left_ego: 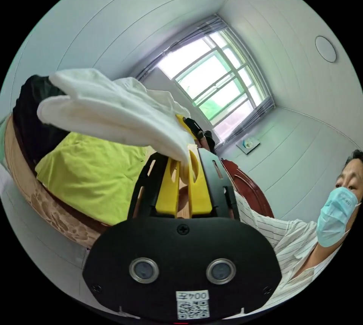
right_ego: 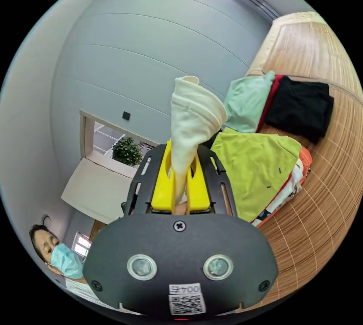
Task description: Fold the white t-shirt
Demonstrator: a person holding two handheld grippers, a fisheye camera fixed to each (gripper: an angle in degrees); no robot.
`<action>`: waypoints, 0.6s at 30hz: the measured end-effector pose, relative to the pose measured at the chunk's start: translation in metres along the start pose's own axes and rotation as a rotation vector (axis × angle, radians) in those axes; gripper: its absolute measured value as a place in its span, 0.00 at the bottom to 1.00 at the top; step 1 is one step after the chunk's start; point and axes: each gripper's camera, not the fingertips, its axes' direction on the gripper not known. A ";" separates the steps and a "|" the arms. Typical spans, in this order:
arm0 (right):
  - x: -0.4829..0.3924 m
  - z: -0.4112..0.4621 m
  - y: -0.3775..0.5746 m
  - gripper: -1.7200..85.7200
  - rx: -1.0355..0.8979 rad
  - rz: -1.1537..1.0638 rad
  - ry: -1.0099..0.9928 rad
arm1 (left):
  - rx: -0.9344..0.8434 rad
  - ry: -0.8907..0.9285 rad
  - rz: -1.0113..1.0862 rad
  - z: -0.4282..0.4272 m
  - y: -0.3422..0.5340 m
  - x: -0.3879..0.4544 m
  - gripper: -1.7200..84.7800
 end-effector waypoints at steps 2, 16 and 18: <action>0.072 0.041 -0.004 0.08 -0.075 0.154 0.083 | -0.035 -0.025 -0.173 0.030 0.035 -0.083 0.08; 0.091 0.096 -0.026 0.13 -0.204 0.140 0.565 | -0.042 0.086 -0.548 0.055 0.186 -0.214 0.06; 0.078 0.078 -0.018 0.12 -0.109 0.139 0.659 | -0.045 0.059 -0.515 0.032 0.197 -0.192 0.05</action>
